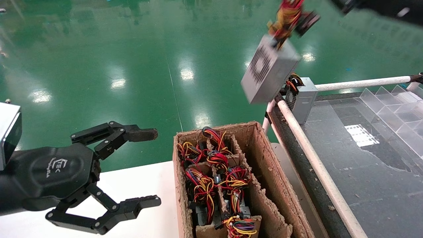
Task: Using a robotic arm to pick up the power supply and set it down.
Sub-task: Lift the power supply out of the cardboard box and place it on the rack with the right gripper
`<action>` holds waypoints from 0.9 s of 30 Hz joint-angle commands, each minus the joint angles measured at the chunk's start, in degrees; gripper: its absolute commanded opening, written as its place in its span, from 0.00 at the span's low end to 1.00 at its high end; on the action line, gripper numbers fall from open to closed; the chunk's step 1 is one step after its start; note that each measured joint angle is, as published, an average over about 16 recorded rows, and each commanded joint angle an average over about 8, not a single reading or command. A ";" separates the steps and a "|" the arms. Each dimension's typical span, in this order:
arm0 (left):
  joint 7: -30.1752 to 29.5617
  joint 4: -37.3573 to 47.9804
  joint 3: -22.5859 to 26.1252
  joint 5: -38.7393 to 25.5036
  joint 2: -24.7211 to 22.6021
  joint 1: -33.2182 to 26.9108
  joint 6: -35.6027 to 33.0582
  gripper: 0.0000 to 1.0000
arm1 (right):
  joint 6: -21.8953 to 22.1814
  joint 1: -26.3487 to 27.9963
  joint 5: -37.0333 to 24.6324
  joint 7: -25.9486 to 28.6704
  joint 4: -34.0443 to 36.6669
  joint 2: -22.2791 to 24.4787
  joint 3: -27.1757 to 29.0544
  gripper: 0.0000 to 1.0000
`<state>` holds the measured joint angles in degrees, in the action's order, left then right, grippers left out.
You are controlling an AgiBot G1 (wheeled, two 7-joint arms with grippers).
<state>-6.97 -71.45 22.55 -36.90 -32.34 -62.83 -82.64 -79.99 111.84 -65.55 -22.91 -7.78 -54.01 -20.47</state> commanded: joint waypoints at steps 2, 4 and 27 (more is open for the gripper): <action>0.00 0.00 0.00 0.00 0.00 0.00 0.00 1.00 | 1.26 1.74 0.16 -0.42 -0.33 1.52 0.31 0.00; 0.00 0.00 0.00 0.00 0.00 0.00 0.00 1.00 | 2.85 2.69 -0.14 -0.98 0.07 2.52 0.27 0.00; 0.00 0.00 0.00 0.00 0.00 0.00 0.00 1.00 | 25.80 0.08 -4.21 -6.57 9.94 6.74 -1.91 0.00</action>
<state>-6.97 -71.45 22.55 -36.89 -32.34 -62.83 -82.64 -55.45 111.87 -69.79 -29.48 1.68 -47.47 -22.39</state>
